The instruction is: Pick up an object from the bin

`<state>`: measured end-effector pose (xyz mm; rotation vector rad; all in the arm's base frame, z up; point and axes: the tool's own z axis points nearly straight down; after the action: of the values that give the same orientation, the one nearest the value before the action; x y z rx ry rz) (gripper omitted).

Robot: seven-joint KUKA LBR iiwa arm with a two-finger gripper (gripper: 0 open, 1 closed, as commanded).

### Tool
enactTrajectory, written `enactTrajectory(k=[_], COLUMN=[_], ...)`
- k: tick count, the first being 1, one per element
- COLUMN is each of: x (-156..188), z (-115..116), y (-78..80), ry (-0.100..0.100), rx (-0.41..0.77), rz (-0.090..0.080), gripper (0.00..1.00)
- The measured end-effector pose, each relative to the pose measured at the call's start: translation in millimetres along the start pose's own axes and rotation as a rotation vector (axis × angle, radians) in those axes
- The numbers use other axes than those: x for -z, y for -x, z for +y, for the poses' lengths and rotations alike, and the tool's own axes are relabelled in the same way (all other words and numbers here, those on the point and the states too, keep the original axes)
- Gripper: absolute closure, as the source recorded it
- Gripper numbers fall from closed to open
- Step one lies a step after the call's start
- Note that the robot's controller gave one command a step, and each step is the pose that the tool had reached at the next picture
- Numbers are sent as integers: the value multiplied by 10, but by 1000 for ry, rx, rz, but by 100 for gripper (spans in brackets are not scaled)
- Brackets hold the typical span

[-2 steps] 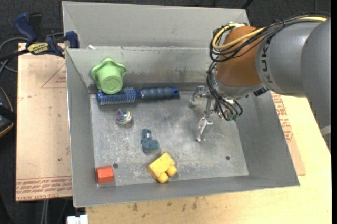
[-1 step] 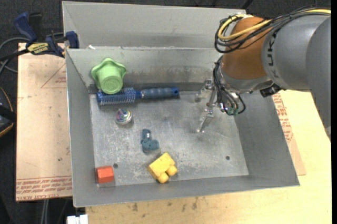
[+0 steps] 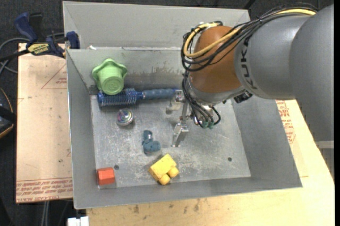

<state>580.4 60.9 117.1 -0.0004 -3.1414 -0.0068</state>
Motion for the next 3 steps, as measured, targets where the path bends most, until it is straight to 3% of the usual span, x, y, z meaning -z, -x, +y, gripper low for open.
enactTrajectory(k=[1, 2, 3], x=[-411, -401, -398], z=[475, 499, 516], y=[-134, -270, -286], ry=[-3, 6, 6], rx=[-227, -467, -466], rz=[-11, -24, -15], gripper=[0, 0, 100])
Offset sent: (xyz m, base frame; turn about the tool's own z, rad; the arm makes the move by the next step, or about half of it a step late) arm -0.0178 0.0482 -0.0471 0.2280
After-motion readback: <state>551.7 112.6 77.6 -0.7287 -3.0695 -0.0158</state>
